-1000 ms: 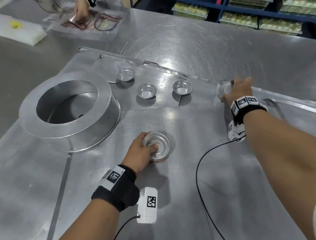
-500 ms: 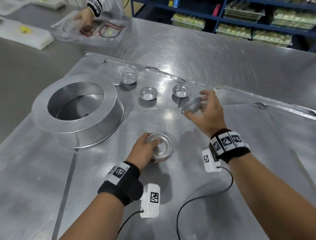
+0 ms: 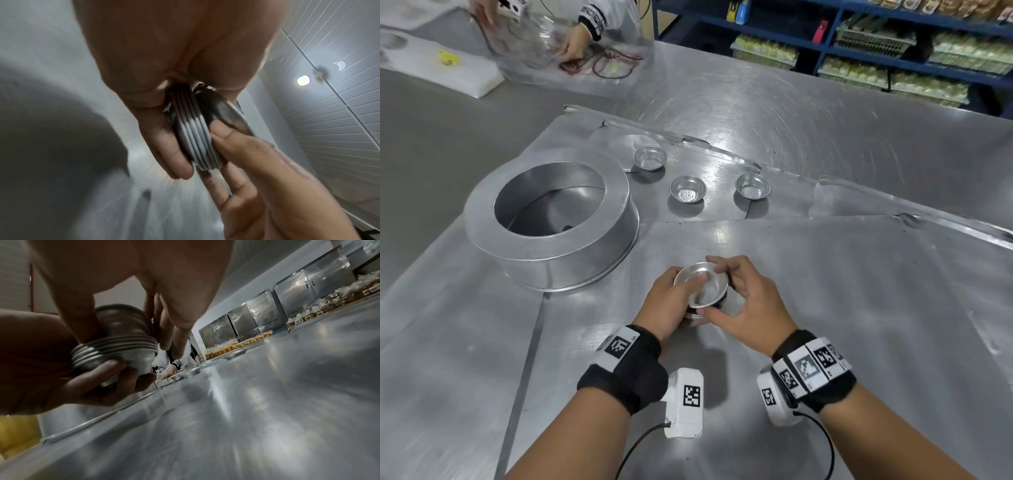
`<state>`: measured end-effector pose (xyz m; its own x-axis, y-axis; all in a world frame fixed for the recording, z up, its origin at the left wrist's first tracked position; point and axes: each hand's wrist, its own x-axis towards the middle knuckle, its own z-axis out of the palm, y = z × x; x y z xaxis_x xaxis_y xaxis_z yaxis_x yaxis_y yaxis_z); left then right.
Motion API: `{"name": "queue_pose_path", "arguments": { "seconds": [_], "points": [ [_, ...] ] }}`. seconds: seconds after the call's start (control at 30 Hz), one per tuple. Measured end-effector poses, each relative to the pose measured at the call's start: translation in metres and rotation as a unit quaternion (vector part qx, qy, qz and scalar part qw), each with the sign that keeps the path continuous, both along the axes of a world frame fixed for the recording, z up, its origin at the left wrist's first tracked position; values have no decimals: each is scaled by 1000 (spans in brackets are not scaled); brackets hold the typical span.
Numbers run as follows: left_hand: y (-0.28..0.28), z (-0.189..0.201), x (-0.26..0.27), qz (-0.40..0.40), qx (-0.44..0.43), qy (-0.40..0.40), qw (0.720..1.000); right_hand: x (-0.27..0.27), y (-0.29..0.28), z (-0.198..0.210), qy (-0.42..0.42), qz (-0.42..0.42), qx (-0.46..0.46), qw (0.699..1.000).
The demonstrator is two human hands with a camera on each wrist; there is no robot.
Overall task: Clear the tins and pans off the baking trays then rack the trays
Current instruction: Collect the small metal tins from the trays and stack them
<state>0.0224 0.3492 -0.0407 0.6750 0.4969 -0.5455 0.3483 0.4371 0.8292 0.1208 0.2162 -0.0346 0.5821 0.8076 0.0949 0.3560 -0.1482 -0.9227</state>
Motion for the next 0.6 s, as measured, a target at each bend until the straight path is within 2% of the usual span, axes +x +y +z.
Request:
{"name": "queue_pose_path", "arguments": {
  "seconds": [0.17, 0.23, 0.4, 0.6],
  "points": [
    [10, -11, -7, 17, 19, 11, 1000, 13, 5, 2, 42, 84, -55, 994],
    [16, -18, -10, 27, 24, 10, 999, 25, 12, 2, 29, 89, -80, 992],
    [21, -7, -11, 58, 4, 8, 998, 74, 38, -10, -106, -33, -165, 980],
    [31, -4, -13, 69, -15, 7, 997, 146, 81, -11, -201, -97, -291, 930]
  ]
}}
